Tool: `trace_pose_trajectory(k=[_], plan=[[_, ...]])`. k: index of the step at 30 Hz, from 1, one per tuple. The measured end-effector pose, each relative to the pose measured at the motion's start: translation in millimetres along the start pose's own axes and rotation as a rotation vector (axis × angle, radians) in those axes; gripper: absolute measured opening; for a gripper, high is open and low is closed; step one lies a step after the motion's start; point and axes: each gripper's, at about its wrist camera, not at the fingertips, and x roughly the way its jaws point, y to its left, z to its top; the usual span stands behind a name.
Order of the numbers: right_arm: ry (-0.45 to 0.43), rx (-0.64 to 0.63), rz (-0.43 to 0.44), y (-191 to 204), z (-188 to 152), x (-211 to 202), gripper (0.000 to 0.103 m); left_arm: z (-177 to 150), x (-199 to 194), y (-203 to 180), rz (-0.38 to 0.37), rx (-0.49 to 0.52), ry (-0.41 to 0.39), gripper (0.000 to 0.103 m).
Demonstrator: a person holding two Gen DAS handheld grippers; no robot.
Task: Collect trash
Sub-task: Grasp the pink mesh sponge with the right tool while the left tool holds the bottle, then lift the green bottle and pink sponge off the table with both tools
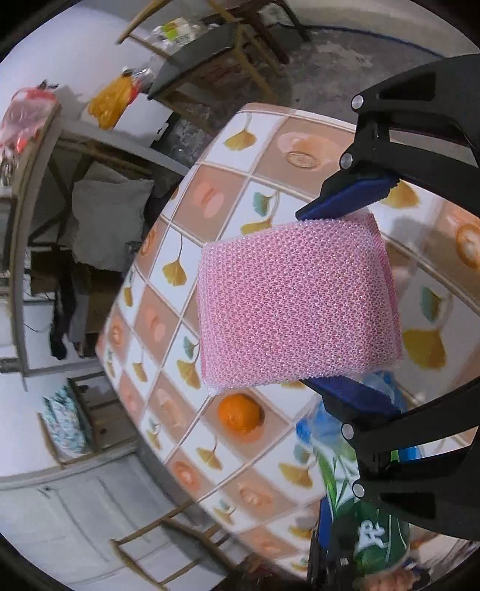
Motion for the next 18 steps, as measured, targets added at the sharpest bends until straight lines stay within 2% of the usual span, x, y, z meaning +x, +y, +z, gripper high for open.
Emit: trace_pose_trajectory(k=[2, 5, 7, 9, 11, 16, 18], plan=[[-0.017, 0.041, 0.01, 4, -17, -14, 0.077, -5, -7, 1, 0.015, 0.043, 0.026, 0.039], [-0.025, 0.123, 0.005, 14, -50, -31, 0.077, -13, -19, 4, 0.05, 0.101, 0.059, 0.039], [-0.019, 0.197, -0.005, 21, -78, -40, 0.077, -17, -25, 4, 0.081, 0.152, 0.069, 0.045], [-0.011, 0.251, -0.042, 29, -101, -47, 0.077, -21, -33, -1, 0.126, 0.228, 0.072, 0.06], [0.006, 0.294, -0.059, 39, -124, -49, 0.078, -24, -35, -10, 0.166, 0.314, 0.083, 0.068], [0.056, 0.301, -0.151, 60, -153, -43, 0.078, -35, -21, -42, 0.299, 0.546, 0.189, 0.07], [0.071, 0.314, -0.141, 61, -158, -39, 0.078, -41, -14, -53, 0.351, 0.634, 0.222, 0.07]])
